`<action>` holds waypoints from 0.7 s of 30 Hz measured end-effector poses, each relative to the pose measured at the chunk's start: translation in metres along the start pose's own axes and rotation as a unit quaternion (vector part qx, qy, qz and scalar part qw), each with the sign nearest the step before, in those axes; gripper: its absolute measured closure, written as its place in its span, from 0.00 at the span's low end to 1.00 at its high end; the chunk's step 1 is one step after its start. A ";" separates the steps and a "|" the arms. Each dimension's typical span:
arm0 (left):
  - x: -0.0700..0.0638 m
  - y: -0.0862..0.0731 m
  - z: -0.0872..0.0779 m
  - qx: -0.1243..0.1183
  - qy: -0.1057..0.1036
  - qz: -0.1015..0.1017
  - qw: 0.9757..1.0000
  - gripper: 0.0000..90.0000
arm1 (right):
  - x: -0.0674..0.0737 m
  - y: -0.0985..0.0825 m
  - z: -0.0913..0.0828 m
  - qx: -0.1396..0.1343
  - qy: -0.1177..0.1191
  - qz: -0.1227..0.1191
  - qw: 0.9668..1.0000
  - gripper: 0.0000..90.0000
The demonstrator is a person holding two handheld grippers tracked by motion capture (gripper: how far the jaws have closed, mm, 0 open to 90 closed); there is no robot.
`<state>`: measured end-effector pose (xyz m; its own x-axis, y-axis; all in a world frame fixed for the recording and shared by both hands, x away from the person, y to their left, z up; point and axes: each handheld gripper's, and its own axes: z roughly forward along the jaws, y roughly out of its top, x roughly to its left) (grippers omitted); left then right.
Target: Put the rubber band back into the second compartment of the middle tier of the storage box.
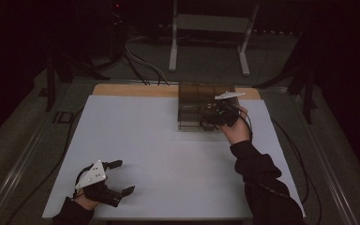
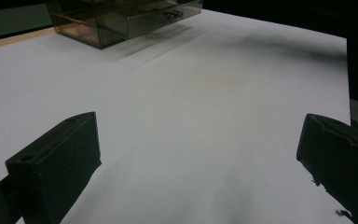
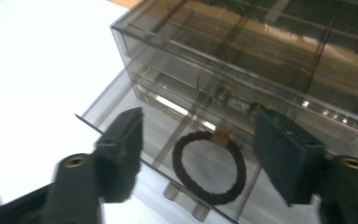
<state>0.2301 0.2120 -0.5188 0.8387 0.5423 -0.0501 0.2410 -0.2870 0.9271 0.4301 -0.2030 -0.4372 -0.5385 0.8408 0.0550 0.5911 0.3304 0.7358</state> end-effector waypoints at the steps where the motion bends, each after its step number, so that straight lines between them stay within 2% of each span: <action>1: 0.000 0.000 0.000 0.000 0.000 0.000 1.000 0.00 | 0.002 0.002 -0.001 -0.002 0.004 0.000 1.000 0.30; 8: 0.000 0.000 0.001 0.002 0.002 0.000 1.000 0.00 | 0.012 0.008 -0.005 -0.011 0.024 -0.005 1.000 0.12; 10: 0.000 0.000 0.001 0.003 0.003 0.000 1.000 0.00 | 0.014 0.008 -0.007 -0.016 0.039 -0.005 0.999 0.04; 15: -0.001 -0.001 0.000 0.003 0.002 0.002 1.000 0.00 | 0.020 0.005 -0.014 -0.028 0.060 -0.014 0.998 0.00; 21: -0.003 -0.002 -0.003 0.001 0.004 0.005 1.000 0.00 | 0.028 0.003 -0.024 -0.050 0.065 -0.021 0.996 0.00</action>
<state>0.2258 0.2132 -0.5190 0.8376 0.5450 -0.0381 0.2330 -0.2933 0.9272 0.4023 -0.1894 -0.4172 -0.6391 0.7620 0.1050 0.5070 0.3146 0.8025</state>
